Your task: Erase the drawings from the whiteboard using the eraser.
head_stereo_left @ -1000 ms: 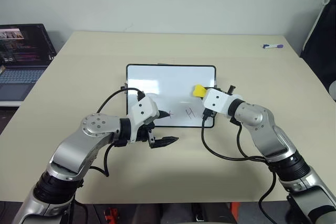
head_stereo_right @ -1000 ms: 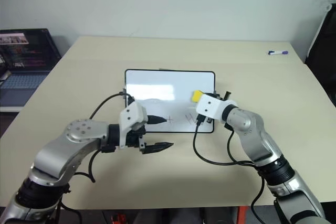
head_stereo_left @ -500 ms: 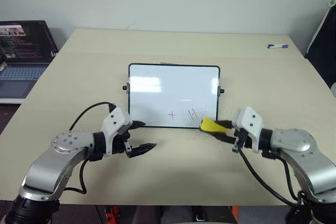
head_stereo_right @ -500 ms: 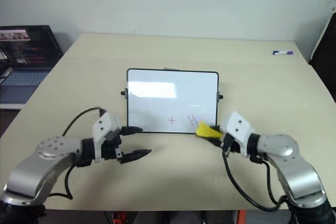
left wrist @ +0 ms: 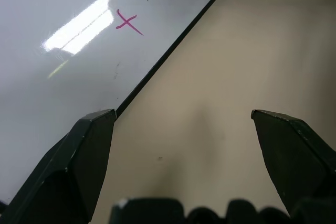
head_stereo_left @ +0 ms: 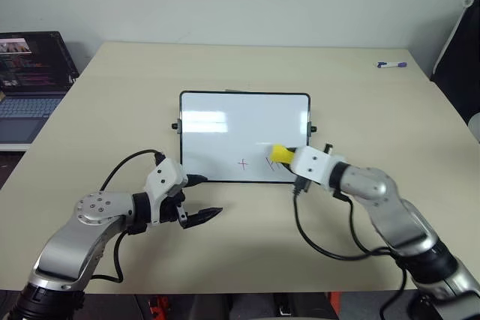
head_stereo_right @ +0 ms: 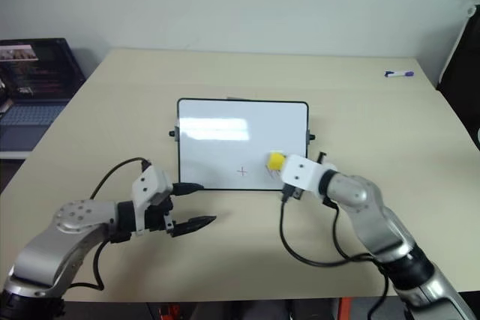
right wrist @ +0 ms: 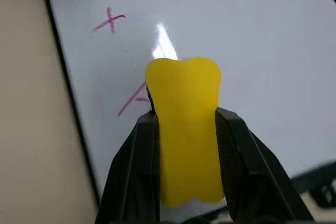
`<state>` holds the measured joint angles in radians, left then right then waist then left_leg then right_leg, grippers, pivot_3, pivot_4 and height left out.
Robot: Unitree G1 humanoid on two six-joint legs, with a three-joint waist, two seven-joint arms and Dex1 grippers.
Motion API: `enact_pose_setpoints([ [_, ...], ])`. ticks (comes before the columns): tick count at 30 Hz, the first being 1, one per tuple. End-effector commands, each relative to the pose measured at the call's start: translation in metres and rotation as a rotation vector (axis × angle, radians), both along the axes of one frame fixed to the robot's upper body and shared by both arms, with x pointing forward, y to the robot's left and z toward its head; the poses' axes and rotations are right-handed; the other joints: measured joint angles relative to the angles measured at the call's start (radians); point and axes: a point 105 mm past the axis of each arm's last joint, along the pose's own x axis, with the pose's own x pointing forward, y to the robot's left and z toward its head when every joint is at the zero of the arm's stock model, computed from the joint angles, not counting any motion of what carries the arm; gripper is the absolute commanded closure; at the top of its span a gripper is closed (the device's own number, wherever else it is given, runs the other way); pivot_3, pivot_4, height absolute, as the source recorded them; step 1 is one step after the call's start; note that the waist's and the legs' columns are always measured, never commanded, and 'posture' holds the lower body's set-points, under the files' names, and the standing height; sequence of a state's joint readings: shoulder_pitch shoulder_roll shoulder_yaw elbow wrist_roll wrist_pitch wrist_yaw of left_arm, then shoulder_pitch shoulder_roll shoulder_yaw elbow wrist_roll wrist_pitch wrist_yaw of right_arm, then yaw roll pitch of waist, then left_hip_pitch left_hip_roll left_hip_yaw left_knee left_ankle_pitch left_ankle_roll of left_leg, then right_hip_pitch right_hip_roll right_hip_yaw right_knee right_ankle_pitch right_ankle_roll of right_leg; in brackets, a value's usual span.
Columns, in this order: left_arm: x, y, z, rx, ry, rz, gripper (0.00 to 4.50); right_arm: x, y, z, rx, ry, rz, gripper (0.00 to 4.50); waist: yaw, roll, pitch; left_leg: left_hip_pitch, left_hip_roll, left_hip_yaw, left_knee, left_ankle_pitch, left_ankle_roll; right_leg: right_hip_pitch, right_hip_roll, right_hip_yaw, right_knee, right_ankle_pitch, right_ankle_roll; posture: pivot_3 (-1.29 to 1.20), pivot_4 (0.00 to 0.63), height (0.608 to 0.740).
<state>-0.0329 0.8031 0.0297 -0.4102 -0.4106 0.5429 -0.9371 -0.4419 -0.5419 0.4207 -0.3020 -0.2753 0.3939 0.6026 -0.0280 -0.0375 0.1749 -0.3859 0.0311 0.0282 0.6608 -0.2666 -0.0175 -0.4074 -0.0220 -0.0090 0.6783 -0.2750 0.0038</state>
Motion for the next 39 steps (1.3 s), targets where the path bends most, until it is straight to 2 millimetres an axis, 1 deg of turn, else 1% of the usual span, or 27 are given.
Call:
enact_pose_setpoints([
  [1, -0.001, -0.003, 0.003, 0.006, -0.027, -0.027, 0.0, 0.01, 0.011, 0.008, -0.033, -0.102, -0.001, 3.39, 0.001, 0.0, 0.0, 0.0, 0.0, 0.0, 0.0, 0.0, 0.0, 0.0, 0.0, 0.0, 0.0, 0.0, 0.0, 0.0, 0.15, 0.74],
  [2, -0.001, -0.003, 0.002, 0.006, -0.027, -0.029, 0.0, 0.014, 0.014, 0.006, -0.049, -0.105, -0.005, 3.39, 0.001, 0.0, 0.0, -0.001, 0.0, 0.0, 0.0, 0.0, 0.0, 0.0, 0.0, -0.001, 0.0, 0.0, -0.001, 0.0, 0.15, 0.74],
  [4, -0.001, -0.004, 0.001, 0.005, -0.03, -0.035, 0.0, 0.014, 0.014, -0.008, -0.09, -0.052, 0.001, 3.39, 0.001, 0.0, 0.0, 0.0, 0.0, -0.001, 0.0, 0.0, 0.0, 0.0, 0.0, -0.001, 0.0, 0.0, -0.001, 0.0, 0.15, 0.74],
  [7, -0.001, -0.005, 0.001, 0.003, -0.036, -0.043, 0.0, 0.002, 0.005, -0.034, -0.165, 0.057, 0.036, 3.39, 0.006, -0.001, -0.001, 0.001, 0.0, -0.001, 0.0, 0.0, 0.0, 0.001, 0.0, -0.001, 0.0, 0.0, -0.001, 0.0, 0.15, 0.74],
  [10, -0.001, -0.006, 0.002, 0.004, -0.044, -0.05, 0.0, -0.008, -0.004, -0.046, -0.203, 0.126, 0.057, 3.4, 0.01, -0.001, -0.001, 0.002, 0.0, -0.001, 0.001, 0.0, 0.0, 0.003, -0.001, -0.001, 0.0, 0.0, -0.001, 0.0, 0.15, 0.74],
  [12, 0.0, -0.007, 0.004, 0.003, -0.049, -0.055, 0.0, -0.005, -0.009, -0.043, -0.205, 0.107, 0.043, 3.4, 0.01, -0.001, -0.001, 0.003, 0.0, -0.001, 0.001, 0.0, 0.0, 0.003, -0.001, -0.001, 0.0, -0.001, 0.002, 0.0, 0.15, 0.74],
  [14, 0.0, -0.008, 0.005, 0.001, -0.05, -0.059, 0.0, 0.008, -0.013, -0.028, -0.171, 0.026, -0.024, 3.4, 0.01, -0.001, -0.001, 0.004, 0.0, 0.0, 0.001, 0.0, 0.001, 0.003, 0.0, -0.001, 0.002, -0.002, 0.003, 0.0, 0.15, 0.74],
  [16, 0.0, -0.01, 0.005, 0.001, -0.051, -0.065, 0.0, 0.023, -0.02, -0.009, -0.123, -0.064, -0.106, 3.4, 0.01, -0.001, -0.001, 0.004, 0.0, -0.001, 0.002, 0.001, 0.001, 0.003, 0.0, -0.001, 0.002, -0.001, 0.003, 0.0, 0.15, 0.74],
  [18, 0.001, -0.011, 0.006, 0.001, -0.052, -0.07, 0.0, 0.03, -0.025, -0.001, -0.112, -0.1, -0.141, 3.4, 0.01, -0.001, -0.001, 0.004, 0.0, 0.0, 0.002, 0.002, 0.002, 0.003, 0.0, 0.0, 0.002, 0.0, 0.003, 0.0, 0.15, 0.74],
  [19, 0.001, -0.012, 0.007, 0.001, -0.051, -0.074, 0.0, 0.031, -0.025, -0.001, -0.117, -0.099, -0.14, 3.4, 0.01, -0.001, -0.001, 0.004, 0.0, 0.0, 0.002, 0.003, 0.002, 0.003, 0.0, 0.0, 0.002, 0.001, 0.003, 0.0, 0.15, 0.74],
  [22, 0.001, -0.014, 0.008, 0.0, -0.051, -0.08, 0.0, 0.024, -0.024, -0.011, -0.152, -0.049, -0.102, 3.4, 0.017, -0.002, -0.001, 0.004, 0.0, 0.0, 0.002, 0.003, 0.002, 0.003, 0.0, 0.0, 0.002, 0.001, 0.003, 0.0, 0.15, 0.74],
  [25, 0.001, -0.016, 0.009, -0.003, -0.052, -0.082, 0.0, 0.001, -0.018, -0.036, -0.233, 0.064, 0.008, 3.4, 0.022, -0.002, -0.001, 0.003, 0.0, 0.0, 0.002, 0.003, 0.002, 0.003, 0.0, 0.0, 0.001, 0.001, 0.002, 0.0, 0.15, 0.74],
  [26, 0.001, -0.016, 0.009, -0.003, -0.051, -0.083, 0.0, -0.005, -0.016, -0.042, -0.255, 0.094, 0.038, 3.4, 0.024, -0.002, -0.001, 0.003, 0.0, 0.0, 0.001, 0.003, 0.002, 0.003, 0.0, 0.0, 0.001, 0.0, 0.002, 0.0, 0.15, 0.74],
  [27, 0.001, -0.017, 0.009, -0.004, -0.051, -0.083, 0.0, -0.007, -0.016, -0.043, -0.268, 0.099, 0.051, 3.4, 0.024, -0.002, -0.001, 0.003, 0.0, 0.0, 0.001, 0.003, 0.003, 0.003, 0.0, -0.001, 0.001, 0.0, 0.002, 0.0, 0.15, 0.74],
  [29, 0.001, -0.017, 0.009, -0.003, -0.049, -0.084, 0.0, -0.004, -0.017, -0.04, -0.272, 0.075, 0.04, 3.4, 0.022, -0.001, -0.001, 0.003, 0.0, 0.0, 0.001, 0.003, 0.003, 0.003, 0.0, 0.0, 0.001, 0.0, 0.002, 0.0, 0.15, 0.74],
  [30, 0.001, -0.017, 0.009, -0.003, -0.049, -0.085, 0.0, 0.0, -0.018, -0.036, -0.265, 0.05, 0.019, 3.4, 0.021, -0.001, -0.001, 0.004, 0.0, 0.0, 0.001, 0.003, 0.003, 0.003, 0.0, 0.0, 0.001, 0.0, 0.002, 0.0, 0.15, 0.74],
  [33, 0.001, -0.018, 0.011, -0.003, -0.049, -0.086, 0.0, 0.022, -0.027, -0.011, -0.201, -0.077, -0.087, 3.4, 0.02, -0.001, -0.001, 0.004, 0.001, 0.0, 0.001, 0.003, 0.003, 0.003, 0.0, 0.0, 0.001, 0.001, 0.003, 0.0, 0.15, 0.74],
  [35, 0.002, -0.019, 0.011, -0.001, -0.048, -0.088, 0.0, 0.029, -0.031, -0.003, -0.187, -0.112, -0.112, 3.4, 0.021, -0.001, -0.001, 0.004, 0.001, 0.001, 0.002, 0.003, 0.003, 0.003, 0.0, 0.0, 0.002, 0.001, 0.003, 0.0, 0.15, 0.74],
  [37, 0.002, -0.02, 0.013, 0.0, -0.048, -0.09, 0.0, 0.03, -0.034, -0.004, -0.195, -0.104, -0.111, 3.4, 0.022, -0.001, -0.001, 0.004, 0.0, 0.0, 0.002, 0.004, 0.003, 0.003, 0.0, 0.0, 0.002, 0.002, 0.003, 0.0, 0.15, 0.74],
  [39, 0.002, -0.022, 0.015, -0.001, -0.051, -0.095, 0.0, 0.023, -0.035, -0.015, -0.24, -0.052, -0.06, 3.4, 0.027, -0.002, -0.001, 0.004, 0.0, 0.0, 0.002, 0.004, 0.003, 0.003, 0.0, 0.0, 0.001, 0.002, 0.003, 0.0, 0.15, 0.74],
])
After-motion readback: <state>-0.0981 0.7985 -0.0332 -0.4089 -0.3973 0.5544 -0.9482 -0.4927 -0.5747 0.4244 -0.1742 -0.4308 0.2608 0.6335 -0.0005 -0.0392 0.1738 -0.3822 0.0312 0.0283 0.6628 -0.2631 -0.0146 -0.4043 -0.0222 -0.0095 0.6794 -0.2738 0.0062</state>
